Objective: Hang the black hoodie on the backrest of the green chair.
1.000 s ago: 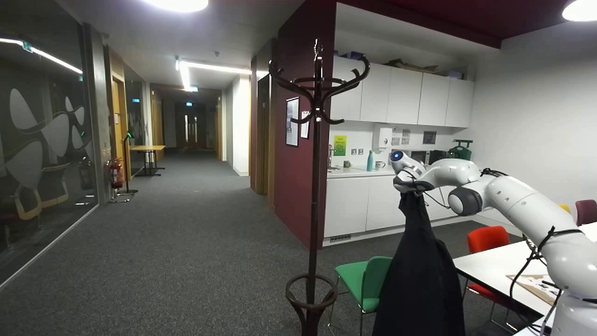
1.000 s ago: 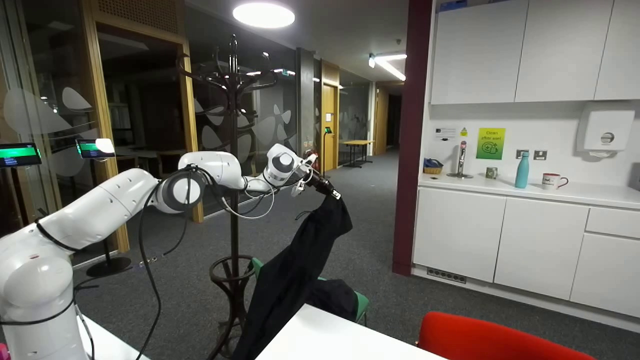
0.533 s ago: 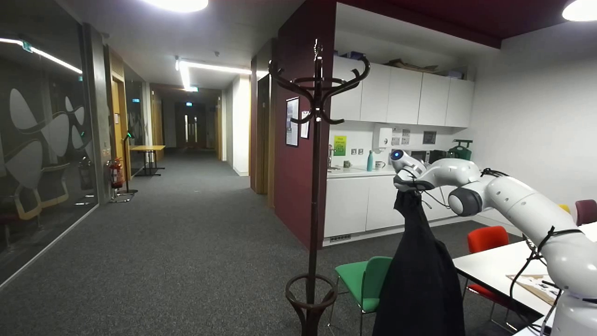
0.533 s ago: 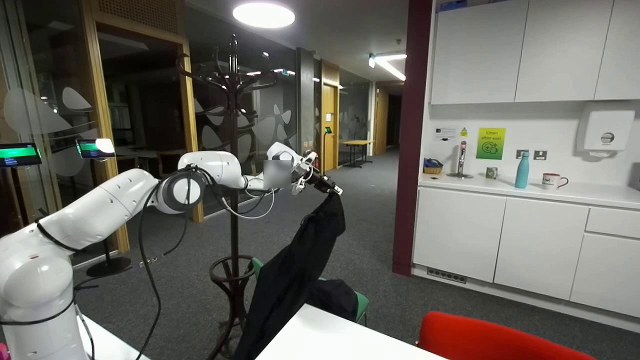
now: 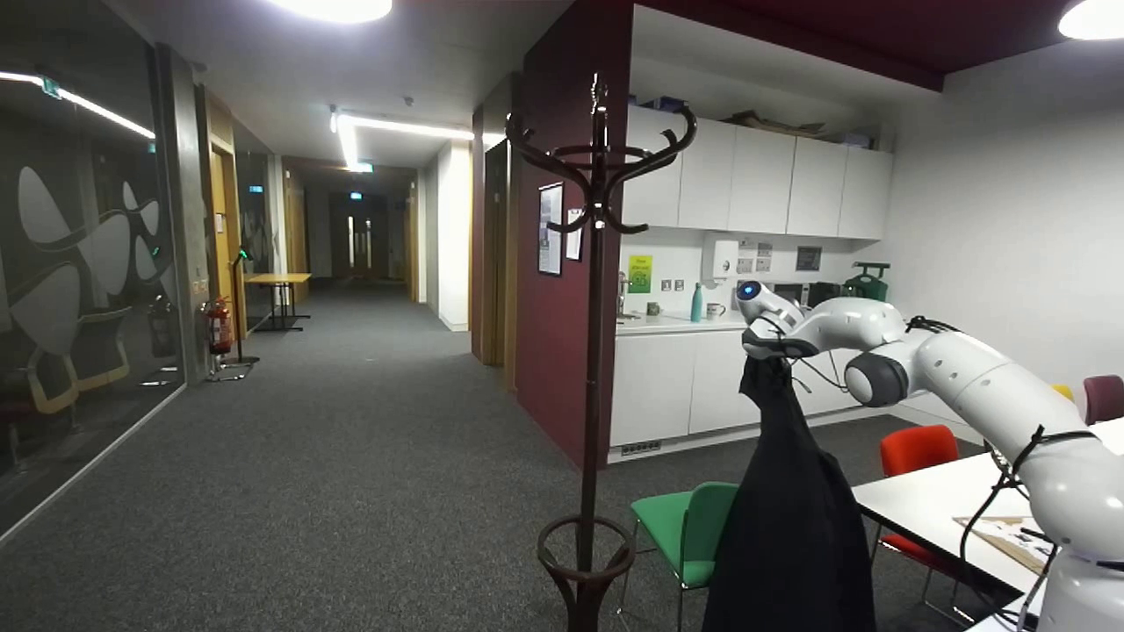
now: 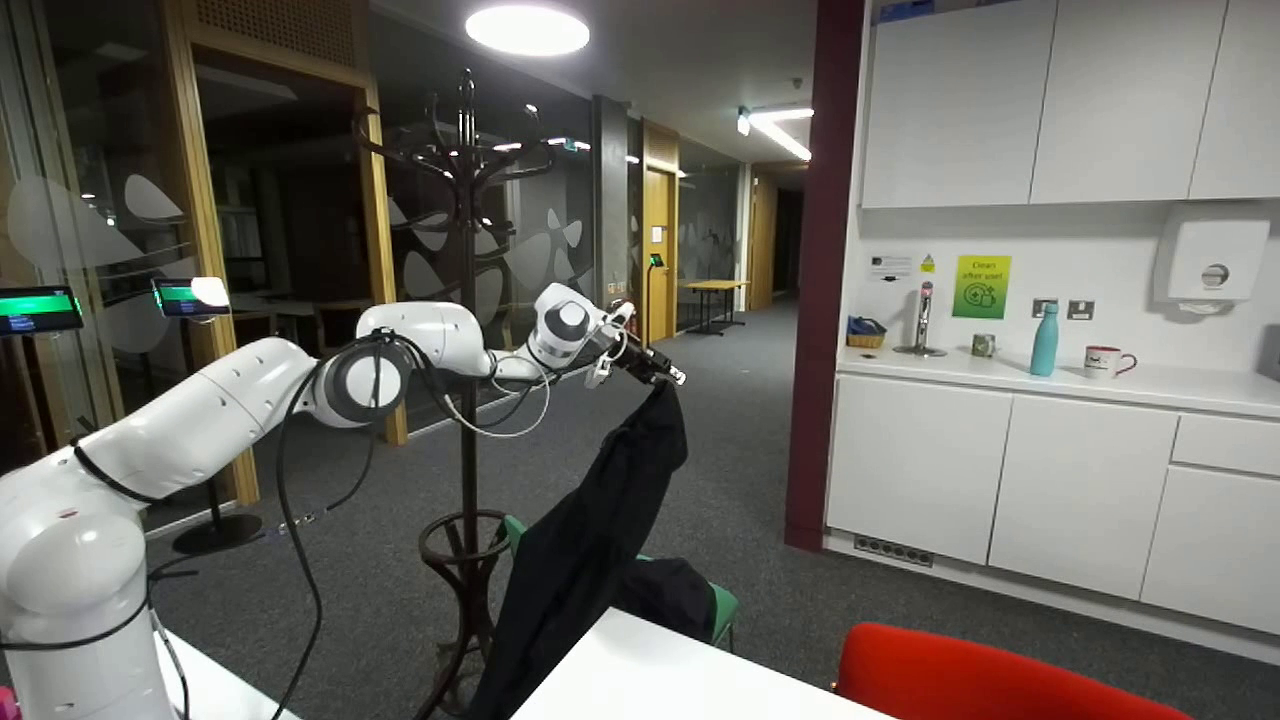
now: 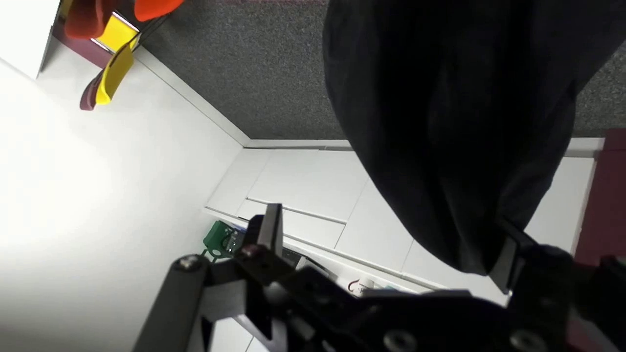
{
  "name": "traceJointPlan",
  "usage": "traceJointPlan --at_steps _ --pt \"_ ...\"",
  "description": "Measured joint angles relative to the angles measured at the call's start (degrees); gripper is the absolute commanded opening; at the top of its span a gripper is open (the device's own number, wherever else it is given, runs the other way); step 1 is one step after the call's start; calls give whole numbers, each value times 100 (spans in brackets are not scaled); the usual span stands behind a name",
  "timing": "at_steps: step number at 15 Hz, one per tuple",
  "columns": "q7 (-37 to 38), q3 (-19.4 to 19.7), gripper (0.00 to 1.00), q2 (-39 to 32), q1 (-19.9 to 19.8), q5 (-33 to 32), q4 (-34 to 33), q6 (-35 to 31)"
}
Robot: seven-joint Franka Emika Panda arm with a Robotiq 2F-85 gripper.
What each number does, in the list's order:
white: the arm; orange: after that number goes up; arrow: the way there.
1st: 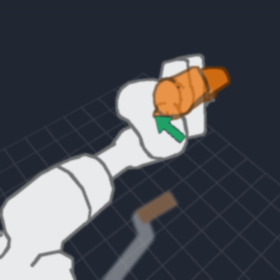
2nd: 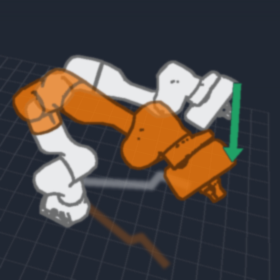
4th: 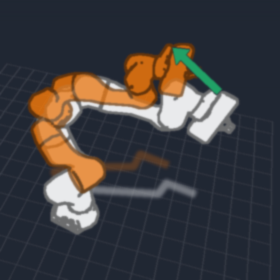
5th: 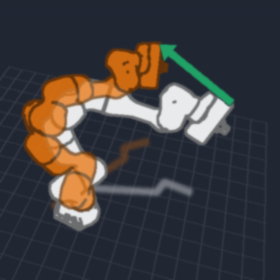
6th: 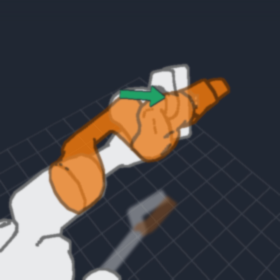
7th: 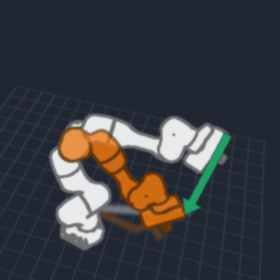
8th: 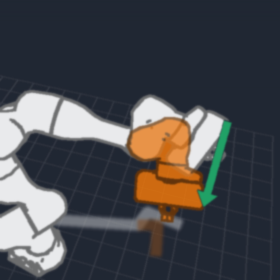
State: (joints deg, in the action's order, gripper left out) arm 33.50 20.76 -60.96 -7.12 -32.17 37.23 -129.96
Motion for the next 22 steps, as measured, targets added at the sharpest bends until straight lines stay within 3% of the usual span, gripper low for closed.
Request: traceJointPlan --at_steps 3,9,14,18,22 --pt "0 -103 100 15 -62 332 -175 50" --pt "-21 -678 100 351 -204 1369 -727 156" --pt "-41 -1069 100 609 -213 1807 -933 154" --pt "-183 -1118 100 560 -234 2345 -1381 359" --pt "-143 -1191 100 748 -253 2452 -1475 458"
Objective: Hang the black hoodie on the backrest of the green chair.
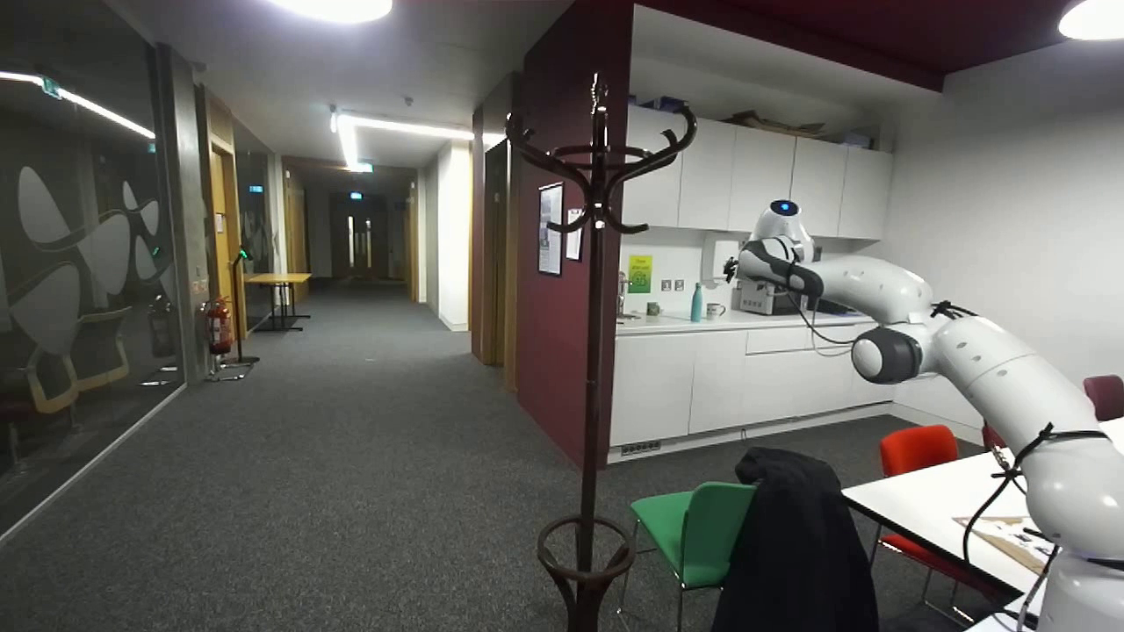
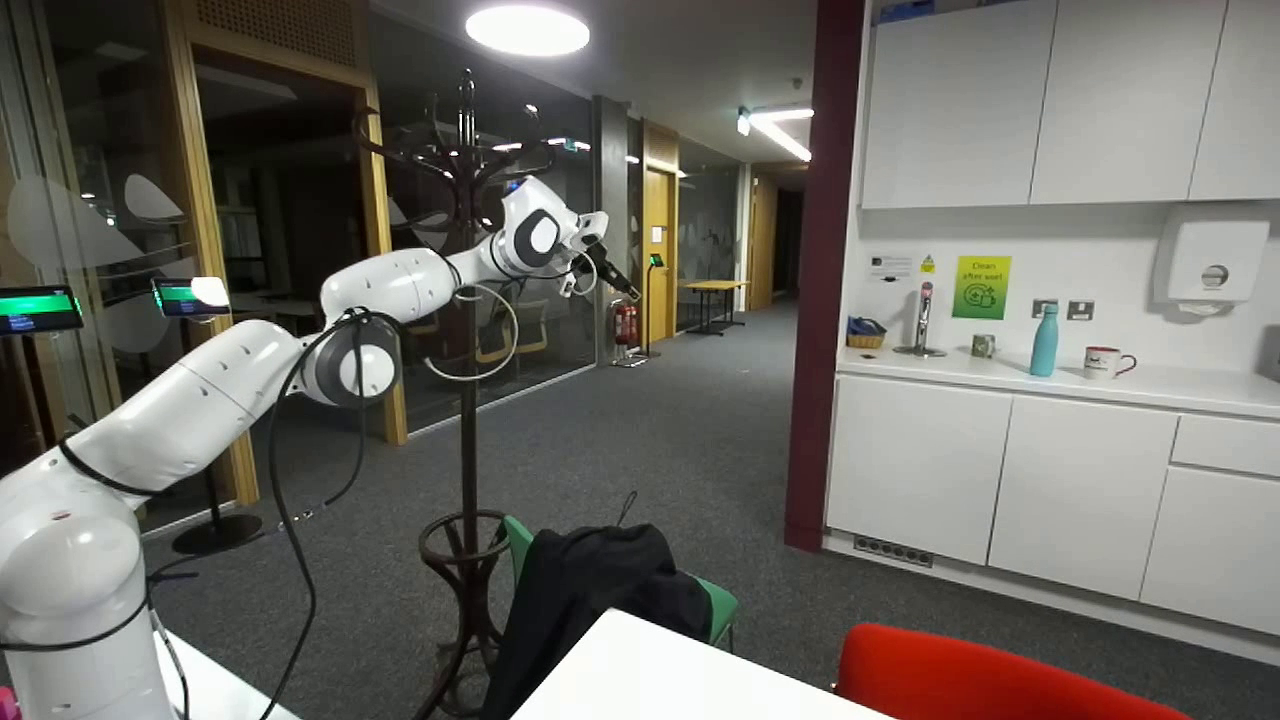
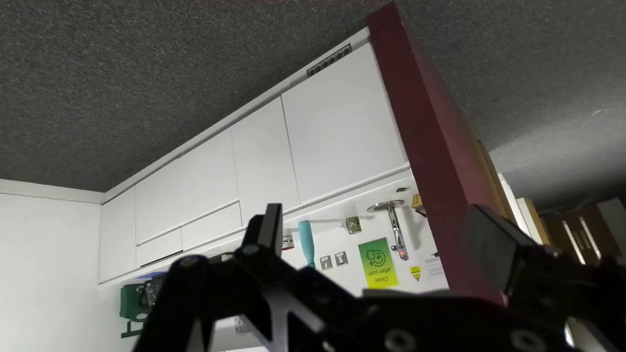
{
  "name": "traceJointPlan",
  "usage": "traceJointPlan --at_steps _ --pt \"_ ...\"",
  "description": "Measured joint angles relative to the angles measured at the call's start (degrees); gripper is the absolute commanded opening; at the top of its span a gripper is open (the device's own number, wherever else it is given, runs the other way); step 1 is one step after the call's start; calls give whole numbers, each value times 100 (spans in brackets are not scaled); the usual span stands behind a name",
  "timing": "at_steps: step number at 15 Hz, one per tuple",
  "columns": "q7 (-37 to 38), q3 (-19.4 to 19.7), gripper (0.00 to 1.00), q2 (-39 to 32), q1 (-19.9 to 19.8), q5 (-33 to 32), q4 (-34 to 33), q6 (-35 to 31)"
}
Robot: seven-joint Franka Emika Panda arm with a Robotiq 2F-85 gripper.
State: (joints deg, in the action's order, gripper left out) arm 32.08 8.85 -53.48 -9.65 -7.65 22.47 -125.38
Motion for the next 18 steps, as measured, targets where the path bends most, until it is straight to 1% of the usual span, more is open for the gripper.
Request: traceJointPlan --at_steps 4,7,10,13,18 --pt "21 42 100 253 24 -71 -5 743" --pt "-379 60 100 377 94 -164 -11 1234" --pt "-832 72 100 396 163 -166 -201 1779" --pt "-1070 112 100 476 219 -179 -201 1858" --pt "-1077 205 100 499 254 -274 -202 1858"
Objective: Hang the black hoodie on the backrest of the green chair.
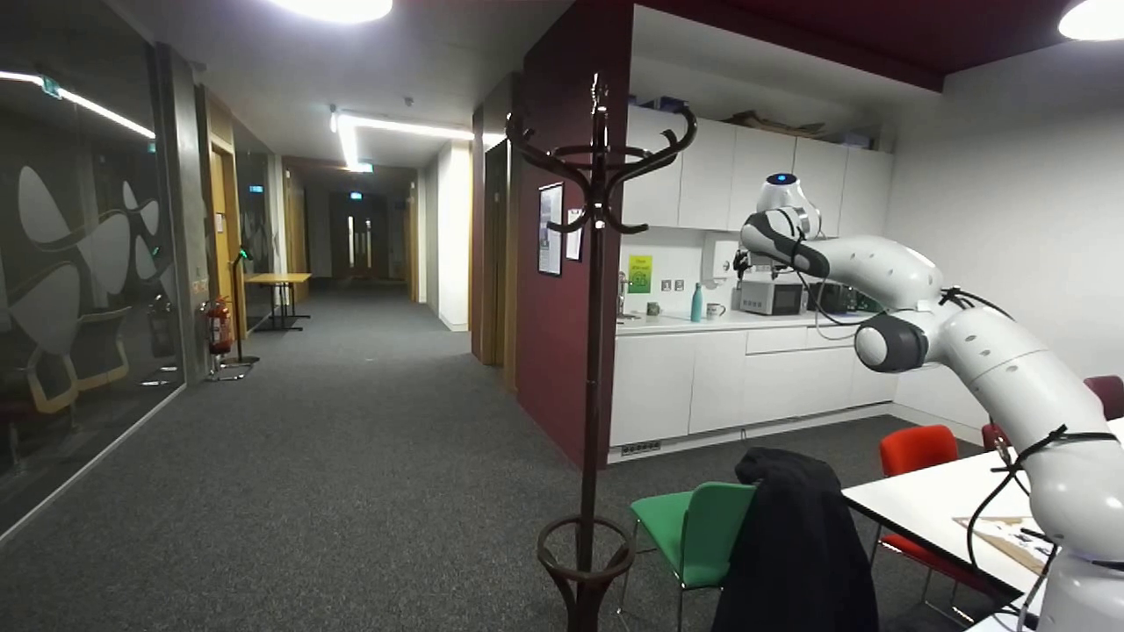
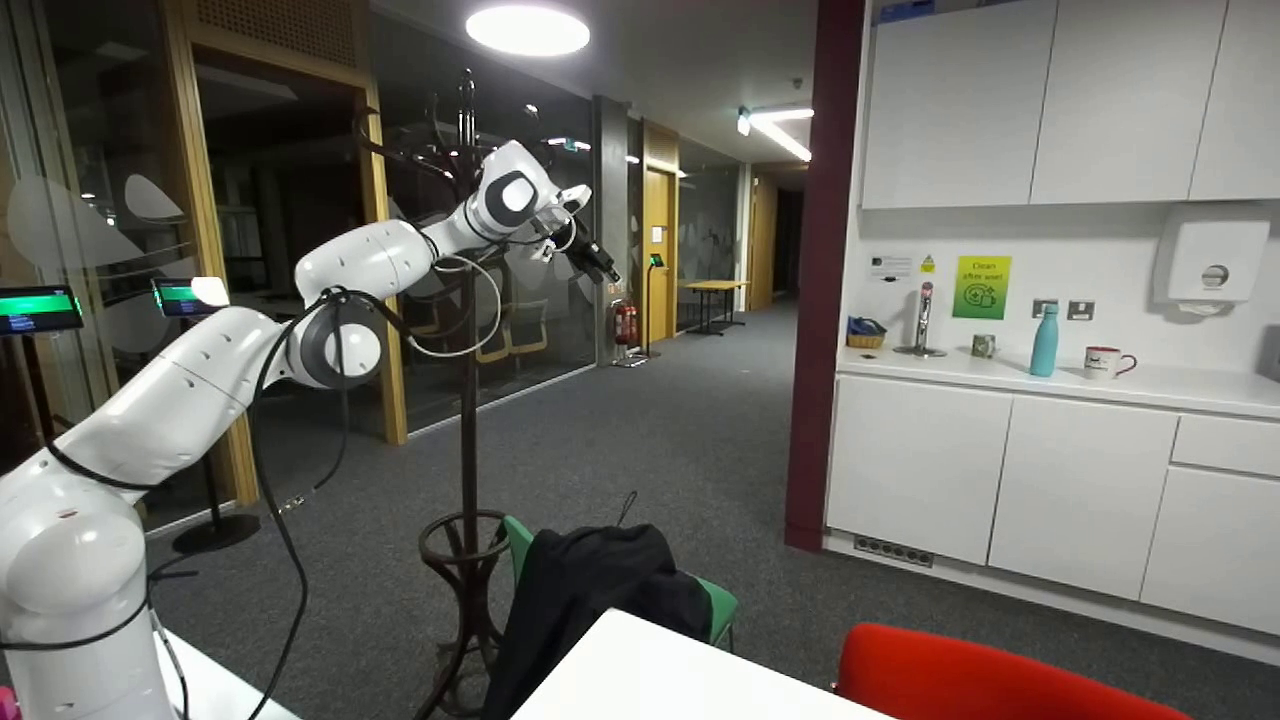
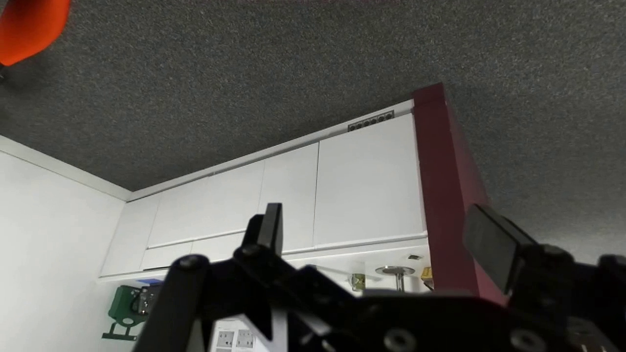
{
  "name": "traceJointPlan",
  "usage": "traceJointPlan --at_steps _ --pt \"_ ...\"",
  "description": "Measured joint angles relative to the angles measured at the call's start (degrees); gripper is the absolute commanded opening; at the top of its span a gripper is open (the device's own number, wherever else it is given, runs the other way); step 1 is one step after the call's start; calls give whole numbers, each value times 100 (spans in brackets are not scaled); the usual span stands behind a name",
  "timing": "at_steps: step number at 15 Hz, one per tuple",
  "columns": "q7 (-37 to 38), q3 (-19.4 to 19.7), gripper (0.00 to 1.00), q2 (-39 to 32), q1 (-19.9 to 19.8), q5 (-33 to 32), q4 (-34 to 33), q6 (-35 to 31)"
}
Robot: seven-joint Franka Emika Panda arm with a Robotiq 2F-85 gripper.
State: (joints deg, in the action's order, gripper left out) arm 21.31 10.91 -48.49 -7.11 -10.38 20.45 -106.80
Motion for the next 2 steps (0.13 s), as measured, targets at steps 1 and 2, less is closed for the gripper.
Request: traceJointPlan --at_steps 1,2 --pt "0 1 100 0 1 -1 0 0" --pt "0 2 100 0 1 -1 0 0"
